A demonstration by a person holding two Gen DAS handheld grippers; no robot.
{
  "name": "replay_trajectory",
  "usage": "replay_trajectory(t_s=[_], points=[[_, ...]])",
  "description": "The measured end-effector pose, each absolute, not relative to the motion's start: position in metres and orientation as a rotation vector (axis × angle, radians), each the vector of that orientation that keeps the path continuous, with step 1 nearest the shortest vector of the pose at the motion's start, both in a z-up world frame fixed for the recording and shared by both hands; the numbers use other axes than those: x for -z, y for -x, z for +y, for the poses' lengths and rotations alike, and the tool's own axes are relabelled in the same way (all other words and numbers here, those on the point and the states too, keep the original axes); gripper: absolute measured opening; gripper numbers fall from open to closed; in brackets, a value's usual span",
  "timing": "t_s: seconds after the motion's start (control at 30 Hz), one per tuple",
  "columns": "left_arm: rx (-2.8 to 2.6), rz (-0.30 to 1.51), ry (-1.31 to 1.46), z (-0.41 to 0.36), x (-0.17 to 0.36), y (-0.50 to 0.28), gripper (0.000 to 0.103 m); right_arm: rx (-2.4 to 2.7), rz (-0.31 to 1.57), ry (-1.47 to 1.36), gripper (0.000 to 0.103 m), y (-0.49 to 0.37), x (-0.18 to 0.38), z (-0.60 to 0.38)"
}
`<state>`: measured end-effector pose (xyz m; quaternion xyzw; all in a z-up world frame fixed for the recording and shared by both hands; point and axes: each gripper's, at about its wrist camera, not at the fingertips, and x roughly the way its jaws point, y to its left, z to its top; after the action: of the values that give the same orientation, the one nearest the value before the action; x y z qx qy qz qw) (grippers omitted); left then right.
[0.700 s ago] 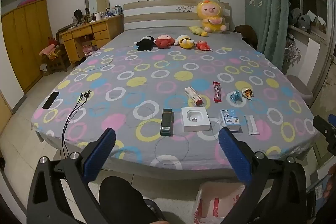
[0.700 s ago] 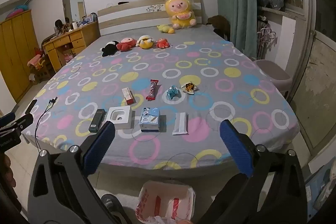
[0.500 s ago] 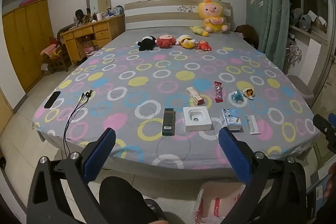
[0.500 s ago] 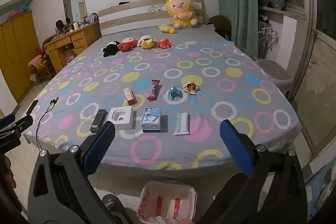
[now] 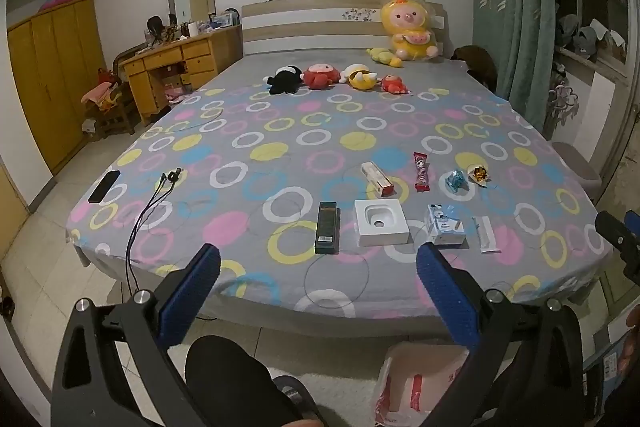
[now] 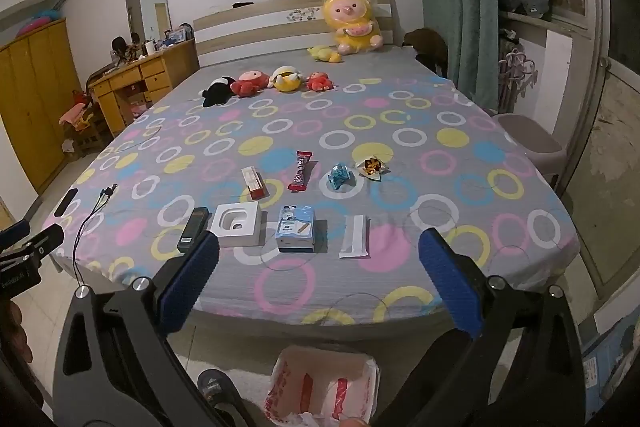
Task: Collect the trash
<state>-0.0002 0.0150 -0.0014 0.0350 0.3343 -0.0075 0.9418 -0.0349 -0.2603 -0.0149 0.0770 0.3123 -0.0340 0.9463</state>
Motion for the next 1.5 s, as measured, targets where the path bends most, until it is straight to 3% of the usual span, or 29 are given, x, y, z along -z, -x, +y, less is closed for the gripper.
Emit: replay_trajectory(t_s=[1.5], points=[[0.009, 0.679, -0.079, 0.0103, -0.0008, 0.0079, 0.096, 0.076, 0.632, -0.147, 0.098, 0.0355, 0.0148, -0.2536]])
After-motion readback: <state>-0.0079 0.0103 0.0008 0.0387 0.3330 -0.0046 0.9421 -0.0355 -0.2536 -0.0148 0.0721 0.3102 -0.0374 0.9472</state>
